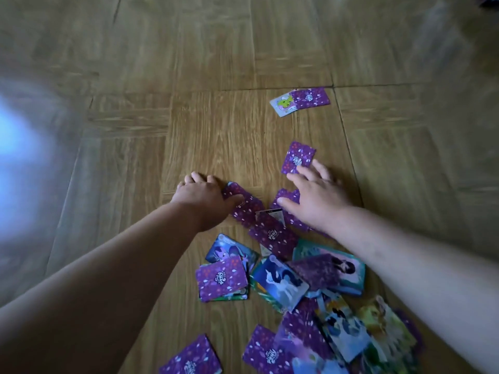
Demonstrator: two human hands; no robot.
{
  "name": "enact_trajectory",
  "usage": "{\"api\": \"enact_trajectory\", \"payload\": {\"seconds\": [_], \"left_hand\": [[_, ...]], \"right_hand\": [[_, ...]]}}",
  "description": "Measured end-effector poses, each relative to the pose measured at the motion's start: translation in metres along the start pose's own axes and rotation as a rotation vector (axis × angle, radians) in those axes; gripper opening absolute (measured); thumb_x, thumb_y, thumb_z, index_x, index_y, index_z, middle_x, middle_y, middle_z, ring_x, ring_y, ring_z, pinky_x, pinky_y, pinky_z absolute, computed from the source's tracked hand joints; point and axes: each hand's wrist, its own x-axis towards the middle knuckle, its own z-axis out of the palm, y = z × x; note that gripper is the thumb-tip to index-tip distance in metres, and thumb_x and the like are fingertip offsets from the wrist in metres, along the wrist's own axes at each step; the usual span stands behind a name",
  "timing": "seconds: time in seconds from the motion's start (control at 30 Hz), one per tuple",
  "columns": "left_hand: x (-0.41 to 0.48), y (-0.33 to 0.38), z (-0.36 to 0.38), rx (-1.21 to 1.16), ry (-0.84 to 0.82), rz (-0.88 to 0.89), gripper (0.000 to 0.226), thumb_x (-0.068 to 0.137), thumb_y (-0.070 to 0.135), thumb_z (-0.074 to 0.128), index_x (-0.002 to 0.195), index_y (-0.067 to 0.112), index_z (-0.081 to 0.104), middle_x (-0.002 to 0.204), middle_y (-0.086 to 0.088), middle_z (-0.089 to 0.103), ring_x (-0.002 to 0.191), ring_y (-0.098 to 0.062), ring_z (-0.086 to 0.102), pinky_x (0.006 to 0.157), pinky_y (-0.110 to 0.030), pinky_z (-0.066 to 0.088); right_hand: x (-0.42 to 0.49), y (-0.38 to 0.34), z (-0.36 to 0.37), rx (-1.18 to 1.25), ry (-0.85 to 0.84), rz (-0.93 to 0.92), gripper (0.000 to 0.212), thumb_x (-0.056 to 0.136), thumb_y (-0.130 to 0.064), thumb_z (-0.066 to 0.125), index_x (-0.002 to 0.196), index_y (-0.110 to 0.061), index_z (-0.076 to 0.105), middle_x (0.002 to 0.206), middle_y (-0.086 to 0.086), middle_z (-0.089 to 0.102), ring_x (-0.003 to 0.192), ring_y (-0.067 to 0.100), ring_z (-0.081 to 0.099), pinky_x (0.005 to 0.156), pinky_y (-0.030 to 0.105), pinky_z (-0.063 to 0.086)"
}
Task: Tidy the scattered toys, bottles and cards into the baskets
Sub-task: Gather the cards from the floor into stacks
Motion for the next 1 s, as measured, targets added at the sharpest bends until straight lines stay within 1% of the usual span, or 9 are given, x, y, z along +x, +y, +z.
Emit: {"api": "enact_trajectory", "payload": {"seconds": [0.07,0.13,0.23,0.33,0.43,0.57,0.63,0.8,1.0], "left_hand": [[0.002,-0.001,-0.005,0.01,-0.036,0.013,0.093,0.083,0.08,0.03,0.139,0.007,0.04,0.136,-0.023,0.044,0.127,-0.036,0.043,0.102,-0.045,0.041],[0.001,-0.001,-0.008,0.079,-0.079,0.024,0.108,0.076,0.086,0.035,0.145,0.003,0.031,0.142,-0.028,0.037,0.132,-0.04,0.038,0.105,-0.046,0.041],[-0.004,0.003,-0.005,0.235,-0.134,0.057,0.131,0.067,0.091,0.042,0.149,-0.005,0.009,0.151,-0.036,0.018,0.141,-0.048,0.022,0.112,-0.048,0.032],[-0.001,0.008,-0.004,0.264,-0.175,0.041,0.133,0.072,0.086,0.047,0.149,-0.009,-0.004,0.153,-0.04,0.004,0.144,-0.053,0.008,0.115,-0.048,0.028],[0.002,0.014,-0.004,0.293,-0.213,0.036,0.13,0.077,0.081,0.047,0.147,-0.014,-0.008,0.15,-0.046,0.001,0.142,-0.058,0.005,0.117,-0.048,0.023],[0.008,0.016,-0.001,0.273,-0.224,0.007,0.128,0.079,0.076,0.051,0.146,-0.015,-0.009,0.149,-0.048,-0.001,0.141,-0.06,0.005,0.117,-0.049,0.026],[0.008,0.016,-0.001,0.262,-0.212,0.007,0.128,0.079,0.076,0.051,0.146,-0.016,-0.009,0.148,-0.048,-0.001,0.141,-0.06,0.005,0.118,-0.049,0.026],[0.008,0.016,0.0,0.246,-0.195,0.003,0.127,0.079,0.076,0.05,0.145,-0.016,-0.007,0.148,-0.049,0.0,0.14,-0.061,0.007,0.117,-0.05,0.026],[0.004,0.016,-0.004,0.203,-0.165,0.005,0.128,0.077,0.075,0.054,0.147,-0.016,-0.003,0.148,-0.048,0.005,0.141,-0.059,0.01,0.119,-0.051,0.02]], "right_hand": [[-0.01,-0.006,0.005,0.013,0.149,-0.113,0.054,0.088,-0.062,0.045,0.126,-0.025,0.056,0.142,-0.004,0.045,0.141,0.021,0.02,0.109,0.046,0.03],[0.006,-0.007,-0.004,0.084,0.199,-0.132,0.048,0.089,-0.056,0.049,0.122,-0.022,0.059,0.138,0.001,0.047,0.135,0.025,0.026,0.109,0.041,0.031],[0.065,-0.007,-0.03,0.159,0.189,-0.031,0.055,0.092,-0.049,0.051,0.141,-0.027,0.042,0.158,0.008,0.017,0.142,0.035,0.015,0.116,0.044,0.023],[0.121,-0.003,-0.052,0.153,0.145,0.102,0.066,0.093,-0.052,0.048,0.151,-0.032,0.022,0.162,0.008,-0.007,0.146,0.04,0.002,0.119,0.044,0.012],[0.155,0.002,-0.063,0.109,0.052,0.17,0.071,0.094,-0.058,0.042,0.153,-0.035,0.01,0.161,0.003,-0.017,0.146,0.04,-0.009,0.119,0.049,0.008],[0.174,-0.003,-0.058,0.039,-0.024,0.162,0.075,0.092,-0.069,0.028,0.153,-0.035,0.001,0.161,-0.002,-0.015,0.146,0.036,-0.014,0.116,0.06,0.008],[0.16,-0.012,-0.051,-0.01,-0.041,0.13,0.077,0.091,-0.072,0.023,0.153,-0.035,-0.004,0.161,-0.003,-0.015,0.147,0.034,-0.013,0.114,0.062,0.007],[0.077,-0.032,-0.019,-0.008,-0.075,-0.047,0.071,0.092,-0.069,0.016,0.152,-0.037,-0.004,0.16,-0.006,-0.018,0.147,0.032,-0.014,0.114,0.059,0.006],[-0.017,-0.032,0.017,0.084,-0.186,-0.116,0.071,0.092,-0.067,0.027,0.153,-0.037,0.005,0.161,-0.006,-0.016,0.146,0.032,-0.009,0.116,0.057,0.013]]}}
